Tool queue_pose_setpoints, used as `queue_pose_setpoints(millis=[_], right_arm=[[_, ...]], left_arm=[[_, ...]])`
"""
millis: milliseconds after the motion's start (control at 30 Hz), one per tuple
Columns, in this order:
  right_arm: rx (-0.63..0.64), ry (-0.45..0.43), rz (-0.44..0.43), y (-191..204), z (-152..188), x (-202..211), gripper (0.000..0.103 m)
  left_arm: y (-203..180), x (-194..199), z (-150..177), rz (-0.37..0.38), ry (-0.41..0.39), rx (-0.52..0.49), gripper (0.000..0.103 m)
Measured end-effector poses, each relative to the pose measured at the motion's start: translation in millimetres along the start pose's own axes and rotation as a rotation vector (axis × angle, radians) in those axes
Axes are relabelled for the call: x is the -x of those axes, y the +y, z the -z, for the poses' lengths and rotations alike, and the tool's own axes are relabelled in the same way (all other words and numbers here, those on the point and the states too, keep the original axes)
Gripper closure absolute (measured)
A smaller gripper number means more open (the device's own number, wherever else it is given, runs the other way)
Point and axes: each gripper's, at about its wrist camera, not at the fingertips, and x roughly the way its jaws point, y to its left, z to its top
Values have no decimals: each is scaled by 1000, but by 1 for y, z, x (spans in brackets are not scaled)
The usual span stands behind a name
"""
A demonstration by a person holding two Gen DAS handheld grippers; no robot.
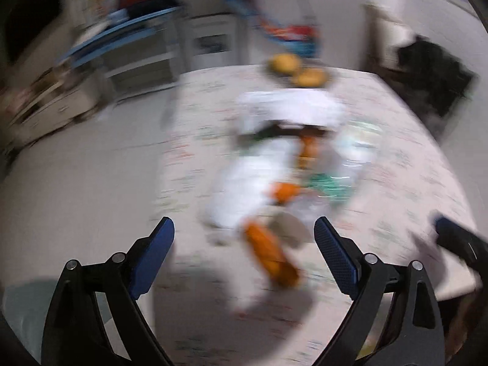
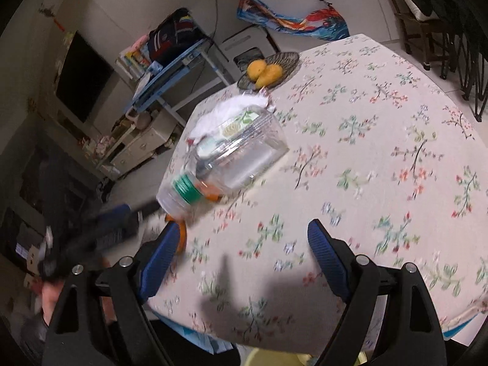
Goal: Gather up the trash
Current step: 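Grasp the clear water bottle with the right gripper while the left grasps an orange peel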
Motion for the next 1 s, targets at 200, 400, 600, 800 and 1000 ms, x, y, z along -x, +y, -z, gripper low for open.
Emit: queue_pose_setpoints(millis=[200, 400, 600, 800, 1000], right_arm=[[-23, -30, 32, -2, -30, 1, 18], [-10, 28, 76, 23, -55, -37, 17], [-29, 67, 158, 47, -62, -85, 17], [54, 129, 237, 51, -61, -108, 17], [160, 186, 239, 22, -62, -88, 29]], left_arm=[[-46, 11, 11, 186, -18, -182, 13], [-12, 24, 10, 204, -40, -24, 13], [25, 30, 14, 197, -53, 109, 13], [34, 25, 15, 141, -25, 97, 13], [48, 15, 19, 117, 43, 139, 13]])
